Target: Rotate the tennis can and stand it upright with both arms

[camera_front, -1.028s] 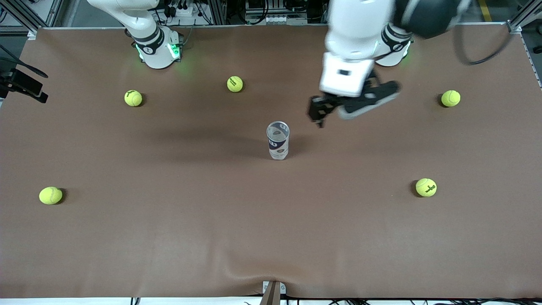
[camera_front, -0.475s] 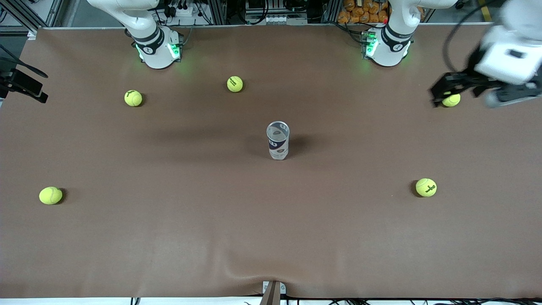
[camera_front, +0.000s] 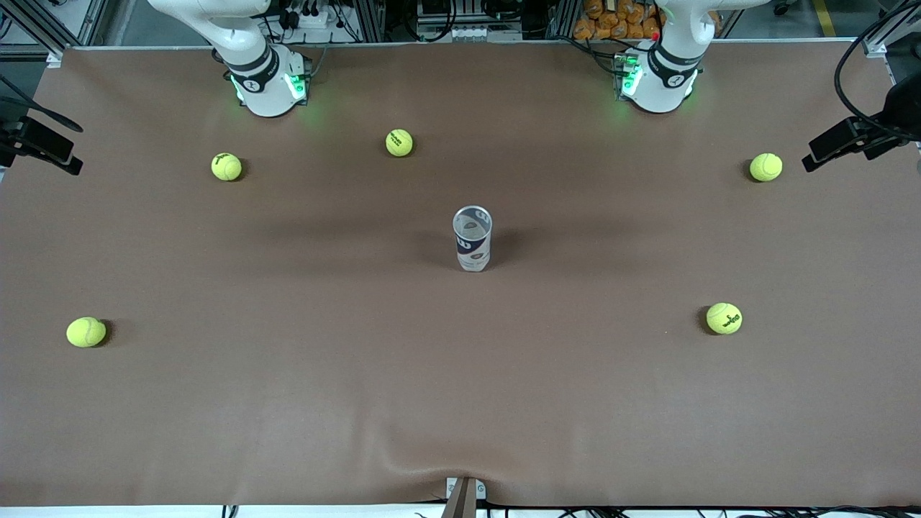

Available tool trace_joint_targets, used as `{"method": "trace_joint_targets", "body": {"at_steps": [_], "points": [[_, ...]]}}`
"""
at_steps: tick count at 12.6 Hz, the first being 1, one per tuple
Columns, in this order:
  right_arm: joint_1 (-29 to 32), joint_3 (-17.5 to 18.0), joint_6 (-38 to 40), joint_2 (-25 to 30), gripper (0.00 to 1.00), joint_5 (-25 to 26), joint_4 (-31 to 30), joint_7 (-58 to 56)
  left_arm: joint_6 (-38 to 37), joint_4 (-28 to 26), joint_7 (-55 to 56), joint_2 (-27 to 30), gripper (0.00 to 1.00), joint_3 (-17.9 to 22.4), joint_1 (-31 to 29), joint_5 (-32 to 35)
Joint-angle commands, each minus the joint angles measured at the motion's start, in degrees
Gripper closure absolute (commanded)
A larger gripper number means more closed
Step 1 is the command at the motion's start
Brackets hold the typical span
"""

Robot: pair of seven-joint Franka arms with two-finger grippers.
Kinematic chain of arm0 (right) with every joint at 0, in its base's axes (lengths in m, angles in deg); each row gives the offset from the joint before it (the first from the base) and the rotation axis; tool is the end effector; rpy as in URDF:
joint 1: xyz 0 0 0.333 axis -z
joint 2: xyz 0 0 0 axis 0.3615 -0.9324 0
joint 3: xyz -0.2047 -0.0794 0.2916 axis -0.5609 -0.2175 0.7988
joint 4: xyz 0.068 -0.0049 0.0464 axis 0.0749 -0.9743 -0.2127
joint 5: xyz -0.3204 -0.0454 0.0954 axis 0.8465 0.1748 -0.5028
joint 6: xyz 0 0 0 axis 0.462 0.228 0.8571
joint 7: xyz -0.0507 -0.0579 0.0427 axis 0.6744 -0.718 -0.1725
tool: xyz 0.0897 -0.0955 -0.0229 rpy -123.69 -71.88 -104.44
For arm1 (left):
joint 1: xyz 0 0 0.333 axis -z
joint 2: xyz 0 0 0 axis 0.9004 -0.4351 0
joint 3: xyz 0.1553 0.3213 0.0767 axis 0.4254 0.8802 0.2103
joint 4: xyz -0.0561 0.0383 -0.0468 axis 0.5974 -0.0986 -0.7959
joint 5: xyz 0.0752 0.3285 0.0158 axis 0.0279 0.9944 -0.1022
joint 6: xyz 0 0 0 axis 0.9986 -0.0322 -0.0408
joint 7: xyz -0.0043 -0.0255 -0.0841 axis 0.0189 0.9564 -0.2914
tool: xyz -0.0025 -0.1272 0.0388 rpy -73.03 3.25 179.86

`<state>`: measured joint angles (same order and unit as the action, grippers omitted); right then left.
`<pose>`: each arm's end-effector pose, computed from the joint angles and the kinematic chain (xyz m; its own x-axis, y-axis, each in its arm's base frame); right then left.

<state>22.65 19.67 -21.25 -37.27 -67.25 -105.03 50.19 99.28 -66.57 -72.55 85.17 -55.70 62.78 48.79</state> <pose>0.4775 -0.0234 0.6913 0.9904 -0.1328 -0.0392 -0.1320 -0.9910 0.0216 0.4469 -0.0036 0.6574 0.9786 0.2041 -0.0254 0.2048 -0.9784 0.0275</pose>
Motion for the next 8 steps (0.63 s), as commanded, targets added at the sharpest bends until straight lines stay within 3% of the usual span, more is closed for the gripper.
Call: {"method": "trace_joint_targets", "body": {"at_steps": [1,4,8], "points": [[-0.4,0.07,0.35,-0.41,0.0,0.27,1.09,0.23,3.13,-6.4,-0.97,5.26,0.0,-0.82,0.11,-0.56],[-0.41,0.07,0.35,-0.33,0.0,0.27,1.09,0.23,2.42,-5.52,-0.8,4.56,0.0,-3.53,0.46,0.23],[-0.41,0.07,0.35,-0.41,0.0,0.27,1.09,0.23,1.46,-2.1,-1.15,3.15,0.0,-3.63,0.19,0.68]]}}
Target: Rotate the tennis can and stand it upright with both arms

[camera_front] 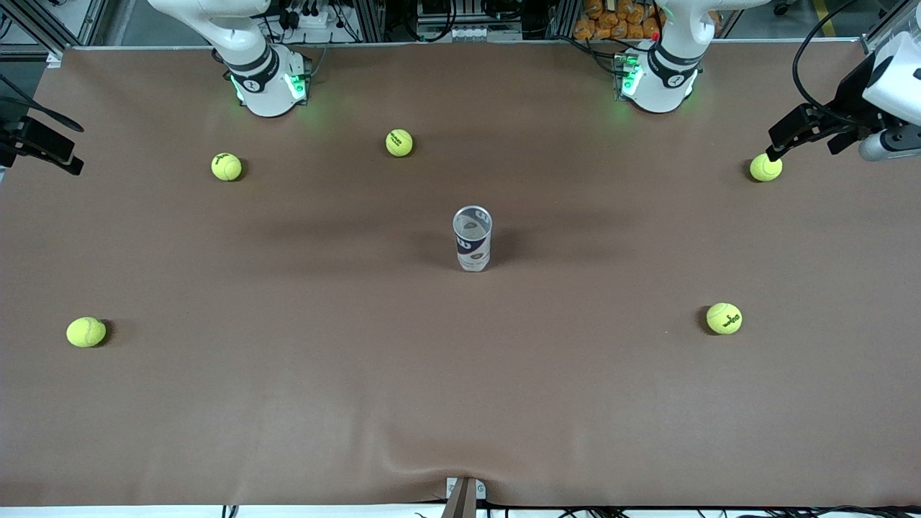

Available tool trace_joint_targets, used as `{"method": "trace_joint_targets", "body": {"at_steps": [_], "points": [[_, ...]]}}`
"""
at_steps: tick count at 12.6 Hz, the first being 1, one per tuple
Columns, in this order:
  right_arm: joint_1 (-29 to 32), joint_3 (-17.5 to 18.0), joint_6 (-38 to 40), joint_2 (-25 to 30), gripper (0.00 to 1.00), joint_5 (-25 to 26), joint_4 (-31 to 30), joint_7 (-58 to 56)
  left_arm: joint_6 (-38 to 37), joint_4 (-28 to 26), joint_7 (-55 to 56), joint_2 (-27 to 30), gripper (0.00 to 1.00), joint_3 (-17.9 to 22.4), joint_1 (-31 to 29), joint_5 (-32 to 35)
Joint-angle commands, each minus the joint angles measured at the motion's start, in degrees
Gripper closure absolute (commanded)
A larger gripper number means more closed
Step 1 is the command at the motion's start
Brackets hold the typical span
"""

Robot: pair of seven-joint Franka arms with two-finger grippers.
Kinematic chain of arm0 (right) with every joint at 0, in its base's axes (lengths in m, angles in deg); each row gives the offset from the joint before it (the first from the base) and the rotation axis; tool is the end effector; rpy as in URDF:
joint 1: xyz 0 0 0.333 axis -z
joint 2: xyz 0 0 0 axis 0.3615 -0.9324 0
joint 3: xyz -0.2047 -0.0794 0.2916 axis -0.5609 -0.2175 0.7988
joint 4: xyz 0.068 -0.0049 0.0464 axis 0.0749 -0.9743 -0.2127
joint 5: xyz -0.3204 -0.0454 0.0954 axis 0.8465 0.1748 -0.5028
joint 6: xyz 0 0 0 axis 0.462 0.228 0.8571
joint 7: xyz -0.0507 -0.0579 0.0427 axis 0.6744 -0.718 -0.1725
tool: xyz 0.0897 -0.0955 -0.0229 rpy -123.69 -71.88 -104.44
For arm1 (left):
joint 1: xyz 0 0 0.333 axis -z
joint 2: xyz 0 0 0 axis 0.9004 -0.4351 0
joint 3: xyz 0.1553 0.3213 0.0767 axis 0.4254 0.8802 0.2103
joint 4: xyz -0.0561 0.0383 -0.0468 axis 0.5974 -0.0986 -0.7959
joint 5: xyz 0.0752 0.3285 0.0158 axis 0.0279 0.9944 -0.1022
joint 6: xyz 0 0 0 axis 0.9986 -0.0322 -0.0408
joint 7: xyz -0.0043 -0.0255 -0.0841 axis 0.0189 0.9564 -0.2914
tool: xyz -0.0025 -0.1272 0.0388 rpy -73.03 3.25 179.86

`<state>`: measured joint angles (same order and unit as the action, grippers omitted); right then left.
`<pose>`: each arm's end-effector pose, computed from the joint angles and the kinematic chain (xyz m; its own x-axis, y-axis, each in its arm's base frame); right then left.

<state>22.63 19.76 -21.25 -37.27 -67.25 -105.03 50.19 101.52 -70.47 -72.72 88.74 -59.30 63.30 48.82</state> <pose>0.4776 -0.0225 0.6913 0.9906 -0.1309 -0.0392 -0.1301 -0.9913 0.0216 0.4272 -0.0380 0.6595 0.9911 0.1328 0.0094 0.1326 -0.9910 0.0207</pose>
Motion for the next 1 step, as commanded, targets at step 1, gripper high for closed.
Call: {"method": "trace_joint_targets", "body": {"at_steps": [1], "points": [[-0.38,-0.02,0.35,-0.41,0.0,0.27,1.09,0.23,-1.31,2.42,-0.89,-0.94,0.0,-0.03,-0.15,0.64]]}}
